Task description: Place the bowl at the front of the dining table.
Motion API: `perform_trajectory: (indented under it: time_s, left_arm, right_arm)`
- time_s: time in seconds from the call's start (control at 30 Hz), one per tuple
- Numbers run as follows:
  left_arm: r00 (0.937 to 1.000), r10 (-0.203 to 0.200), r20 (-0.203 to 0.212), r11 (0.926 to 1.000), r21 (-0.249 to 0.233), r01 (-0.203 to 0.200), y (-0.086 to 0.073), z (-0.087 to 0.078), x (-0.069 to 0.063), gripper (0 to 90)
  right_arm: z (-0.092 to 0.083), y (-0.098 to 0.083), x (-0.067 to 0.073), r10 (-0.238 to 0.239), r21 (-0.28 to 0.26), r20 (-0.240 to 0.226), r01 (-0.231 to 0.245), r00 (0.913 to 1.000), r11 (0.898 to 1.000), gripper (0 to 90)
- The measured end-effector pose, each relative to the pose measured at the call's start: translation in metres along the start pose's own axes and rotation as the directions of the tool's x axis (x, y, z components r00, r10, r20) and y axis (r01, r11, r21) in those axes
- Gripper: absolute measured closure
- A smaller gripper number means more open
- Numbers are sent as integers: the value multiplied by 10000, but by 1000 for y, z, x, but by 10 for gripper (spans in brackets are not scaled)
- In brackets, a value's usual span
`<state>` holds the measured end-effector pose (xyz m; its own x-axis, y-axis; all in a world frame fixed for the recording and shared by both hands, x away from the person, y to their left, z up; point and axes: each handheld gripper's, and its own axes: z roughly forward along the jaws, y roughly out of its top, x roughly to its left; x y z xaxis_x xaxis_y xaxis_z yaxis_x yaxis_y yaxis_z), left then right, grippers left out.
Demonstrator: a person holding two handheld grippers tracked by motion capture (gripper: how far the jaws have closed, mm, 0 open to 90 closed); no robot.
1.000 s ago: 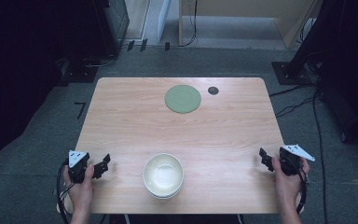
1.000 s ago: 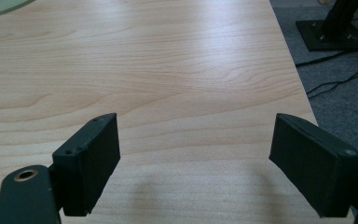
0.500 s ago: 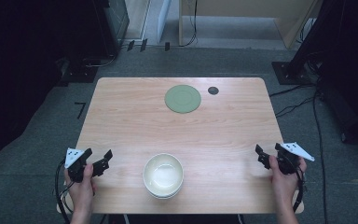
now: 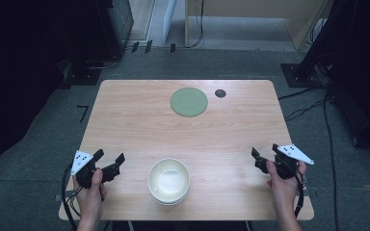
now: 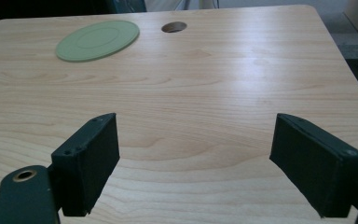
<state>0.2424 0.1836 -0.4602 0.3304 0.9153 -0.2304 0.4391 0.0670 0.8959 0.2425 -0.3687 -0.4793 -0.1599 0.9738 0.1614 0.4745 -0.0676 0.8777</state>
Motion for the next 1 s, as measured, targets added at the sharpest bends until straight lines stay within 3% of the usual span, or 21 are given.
perform_trajectory:
  time_s: [0.63, 0.8, 1.0]
  left_arm:
    - [9955, 315, 888, 9994, -187, -300, 8, -4, -30, 126]
    - [9906, 342, 1328, 9992, -235, -313, 10, -6, -40, 126]
    - [9867, 459, 1560, 9987, -280, -421, 11, -7, -49, 126]
  right_arm:
    - [-5, 13, 33, -103, -338, -993, 70, 9950, 9994, 144]
    - [-6, 16, 47, -216, -329, -1495, 168, 9885, 9993, 136]
    - [-8, 19, 62, -328, -433, -1895, 250, 9813, 9987, 132]
